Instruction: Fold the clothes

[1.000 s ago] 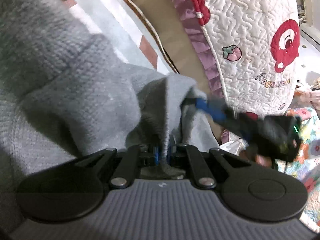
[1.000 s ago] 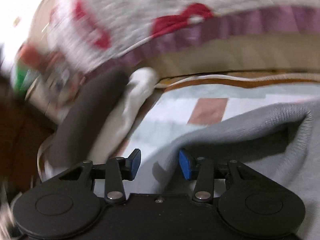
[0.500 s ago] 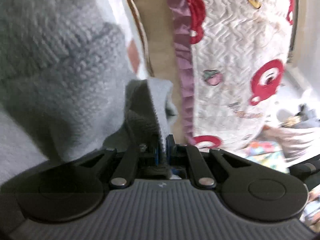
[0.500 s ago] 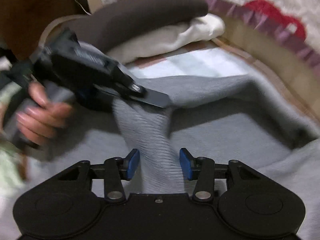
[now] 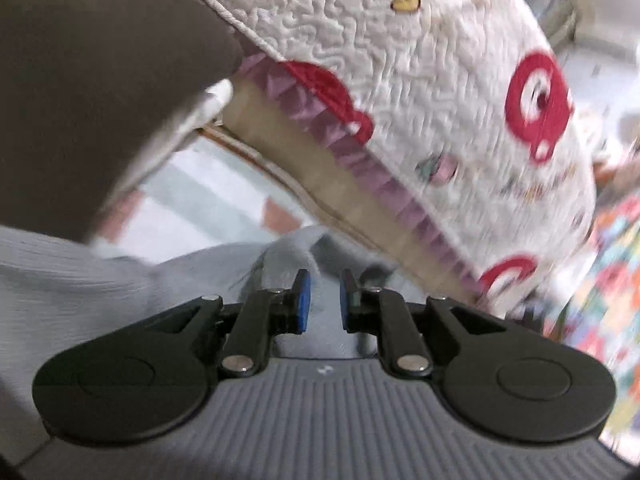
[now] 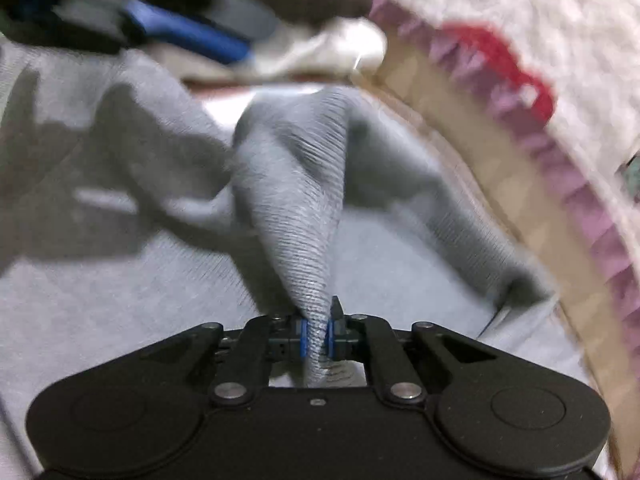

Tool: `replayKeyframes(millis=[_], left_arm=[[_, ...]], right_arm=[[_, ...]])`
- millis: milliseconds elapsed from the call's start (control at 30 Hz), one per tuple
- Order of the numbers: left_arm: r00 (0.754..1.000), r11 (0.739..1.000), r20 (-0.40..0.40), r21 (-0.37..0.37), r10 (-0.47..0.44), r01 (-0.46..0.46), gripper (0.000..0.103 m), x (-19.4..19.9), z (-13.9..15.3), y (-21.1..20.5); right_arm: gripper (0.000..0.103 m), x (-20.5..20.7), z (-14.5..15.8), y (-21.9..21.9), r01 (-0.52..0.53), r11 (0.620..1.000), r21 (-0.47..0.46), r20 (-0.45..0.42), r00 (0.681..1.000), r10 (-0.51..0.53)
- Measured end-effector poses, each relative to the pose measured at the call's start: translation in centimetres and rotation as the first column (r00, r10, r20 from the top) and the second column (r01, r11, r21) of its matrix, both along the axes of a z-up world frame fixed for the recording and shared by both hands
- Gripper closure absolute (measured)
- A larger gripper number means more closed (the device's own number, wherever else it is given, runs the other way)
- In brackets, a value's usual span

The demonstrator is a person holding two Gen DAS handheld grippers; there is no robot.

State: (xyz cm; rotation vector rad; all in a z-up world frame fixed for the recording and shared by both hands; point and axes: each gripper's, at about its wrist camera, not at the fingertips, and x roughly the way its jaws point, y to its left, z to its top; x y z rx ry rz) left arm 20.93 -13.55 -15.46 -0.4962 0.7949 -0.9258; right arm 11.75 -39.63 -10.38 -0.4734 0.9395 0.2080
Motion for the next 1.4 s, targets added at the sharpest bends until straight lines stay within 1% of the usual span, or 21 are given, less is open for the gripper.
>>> replayKeyframes(millis=[33, 100, 133, 200, 300, 400, 433, 533, 567, 600, 667, 767, 900, 1067, 1100, 1133, 1200, 1233, 1300, 1333, 1400], left_arm=[[0.999, 0.999, 0.037, 0.051, -0.006, 0.004, 0.084, -0.2, 0.9, 0.9], [0.991, 0.991, 0.134, 0.133, 0.003, -0.021, 0.073, -0.9, 2.5, 3.4], [0.981, 0.985, 0.191, 0.159, 0.027, -0.058, 0.065, -1.4, 2.9, 5.3], [0.963, 0.969, 0.26, 0.212, 0.073, -0.13, 0.061, -1.4, 3.2, 8.3], [0.934, 0.941, 0.341, 0.268, 0.11, -0.209, 0.057, -1.2, 3.3, 11.6], [0.922, 0.933, 0.378, 0.292, 0.091, -0.212, 0.053, -0.8, 3.0, 12.2], [0.917, 0.93, 0.389, 0.3, 0.085, -0.213, 0.046, -0.7, 2.9, 12.4], [0.903, 0.921, 0.424, 0.324, 0.064, -0.218, 0.045, -0.2, 2.6, 13.0], [0.898, 0.917, 0.435, 0.332, 0.057, -0.219, 0.045, -0.1, 2.5, 13.2], [0.893, 0.914, 0.447, 0.34, 0.05, -0.221, 0.045, 0.0, 2.4, 13.4], [0.883, 0.907, 0.468, 0.355, 0.036, -0.225, 0.044, 0.3, 2.2, 13.8], [0.866, 0.897, 0.5, 0.378, 0.013, -0.232, 0.037, 0.7, 1.9, 14.4], [0.899, 0.9, 0.434, 0.413, -0.057, -0.142, 0.032, 1.5, 0.7, 12.7], [0.86, 0.814, 0.476, 0.565, -0.187, -0.136, 0.018, 0.4, -1.1, 9.6], [0.864, 0.809, 0.47, 0.57, -0.18, -0.141, 0.018, 0.3, -1.3, 9.4], [0.869, 0.807, 0.464, 0.573, -0.171, -0.147, 0.019, 0.2, -1.4, 9.2], [0.895, 0.812, 0.421, 0.568, -0.146, -0.135, 0.035, 0.2, -1.1, 9.1], [0.904, 0.812, 0.403, 0.569, -0.14, -0.128, 0.052, 0.1, -0.8, 9.1], [0.898, 0.787, 0.418, 0.596, -0.138, -0.156, 0.088, -0.8, 0.2, 9.1], [0.891, 0.783, 0.434, 0.596, -0.129, -0.177, 0.095, -1.3, 0.8, 9.2], [0.873, 0.777, 0.472, 0.592, -0.119, -0.214, 0.096, -2.3, 1.9, 9.4]], right_arm=[[0.082, 0.1, 0.4, 0.0, -0.016, 1.0, 0.02, -0.027, 0.999, 0.016], [0.053, 0.2, 1.3, -0.1, -0.045, 0.997, 0.062, -0.08, 0.996, 0.05], [0.049, 0.4, 2.2, -0.5, -0.046, 0.992, 0.114, -0.077, 0.995, 0.055], [0.045, 1.1, 3.6, -2.2, 0.0, 0.961, 0.277, -0.1, 0.995, 0.029], [0.041, 2.2, 5.0, -4.7, 0.114, 0.86, 0.498, -0.142, 0.989, -0.049], [0.039, 3.9, 5.5, -5.2, 0.194, 0.776, 0.6, -0.164, 0.979, -0.119], [0.038, 4.8, 5.5, -5.0, 0.206, 0.768, 0.607, -0.165, 0.977, -0.132], [0.035, 7.3, 3.6, -4.1, 0.257, 0.748, 0.611, -0.205, 0.965, -0.165], [0.049, 7.9, 2.7, -3.2, 0.243, 0.763, 0.598, -0.198, 0.968, -0.153], [0.092, 8.6, 1.8, -2.4, 0.228, 0.779, 0.585, -0.191, 0.971, -0.141], [0.095, 8.8, 1.6, -1.0, 0.179, 0.829, 0.53, -0.125, 0.983, -0.133], [0.095, 8.5, 3.7, -2.3, 0.188, 0.793, 0.58, -0.011, 0.975, -0.223], [0.095, 8.1, 7.1, -5.0, 0.184, 0.784, 0.593, 0.079, 0.955, -0.285], [0.095, 7.0, 9.5, -5.3, 0.124, 0.797, 0.59, 0.145, 0.956, -0.256], [0.095, 6.8, 9.5, -5.1, 0.119, 0.799, 0.589, 0.151, 0.955, -0.254], [0.095, 6.6, 9.5, -5.0, 0.114, 0.801, 0.588, 0.158, 0.955, -0.251], [0.095, 6.2, 9.6, -4.7, 0.103, 0.804, 0.586, 0.171, 0.954, -0.247], [0.095, 5.8, 9.6, -4.8, 0.102, 0.802, 0.588, 0.178, 0.951, -0.252], [0.095, 4.9, 9.6, -5.0, 0.1, 0.798, 0.594, 0.191, 0.946, -0.261], [0.095, 4.6, 9.6, -5.1, 0.101, 0.794, 0.6, 0.195, 0.944, -0.267], [0.095, 3.7, 9.9, -4.8, 0.078, 0.811, 0.58, 0.222, 0.943, -0.249]])
